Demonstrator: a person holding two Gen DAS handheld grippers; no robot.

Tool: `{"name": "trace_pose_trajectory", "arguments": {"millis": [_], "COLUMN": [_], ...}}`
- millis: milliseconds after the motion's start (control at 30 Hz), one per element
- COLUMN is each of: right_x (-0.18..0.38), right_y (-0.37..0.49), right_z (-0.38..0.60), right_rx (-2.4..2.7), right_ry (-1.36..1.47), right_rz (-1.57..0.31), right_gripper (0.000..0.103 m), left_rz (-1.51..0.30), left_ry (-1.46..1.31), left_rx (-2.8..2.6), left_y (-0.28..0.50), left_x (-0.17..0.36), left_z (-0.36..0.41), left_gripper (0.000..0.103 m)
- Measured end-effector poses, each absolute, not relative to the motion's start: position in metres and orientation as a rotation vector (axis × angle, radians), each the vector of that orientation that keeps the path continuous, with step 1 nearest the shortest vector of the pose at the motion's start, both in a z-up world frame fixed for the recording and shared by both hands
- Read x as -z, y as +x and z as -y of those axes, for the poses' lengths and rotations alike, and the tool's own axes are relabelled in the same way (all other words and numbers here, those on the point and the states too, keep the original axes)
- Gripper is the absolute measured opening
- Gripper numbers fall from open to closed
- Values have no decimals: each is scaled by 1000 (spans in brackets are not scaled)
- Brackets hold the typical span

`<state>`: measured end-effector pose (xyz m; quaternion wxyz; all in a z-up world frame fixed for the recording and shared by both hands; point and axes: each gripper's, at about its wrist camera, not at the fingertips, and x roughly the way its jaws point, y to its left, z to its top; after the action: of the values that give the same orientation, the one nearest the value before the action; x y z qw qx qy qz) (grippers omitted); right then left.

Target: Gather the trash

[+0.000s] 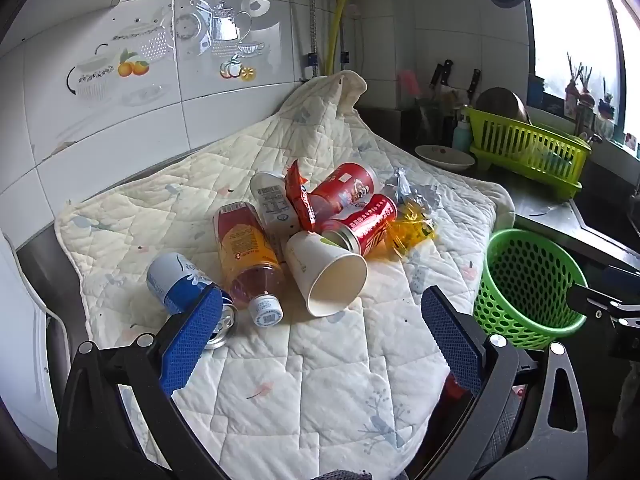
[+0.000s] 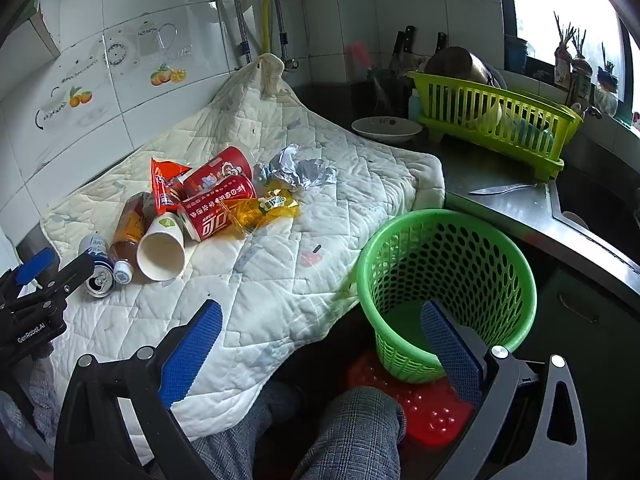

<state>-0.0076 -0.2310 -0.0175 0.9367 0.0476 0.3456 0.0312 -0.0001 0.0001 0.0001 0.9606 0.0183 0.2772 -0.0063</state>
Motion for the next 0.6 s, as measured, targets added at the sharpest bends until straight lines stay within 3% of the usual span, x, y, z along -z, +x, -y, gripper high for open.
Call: {"name": "trace_pose_trajectory", "arguments": {"millis": [600], "right_x": [17], "right_y": [-8], "right_z": [236], "right_rx": [-57], "right_ry": [116], "right_rz": [-693], "right_gripper": [97], "left_rz": [-559], "left_ry": [46], "left_rx": [31], "left_y": [3], "left_x": [-2], "left_z": [4], "left_gripper": [98]}}
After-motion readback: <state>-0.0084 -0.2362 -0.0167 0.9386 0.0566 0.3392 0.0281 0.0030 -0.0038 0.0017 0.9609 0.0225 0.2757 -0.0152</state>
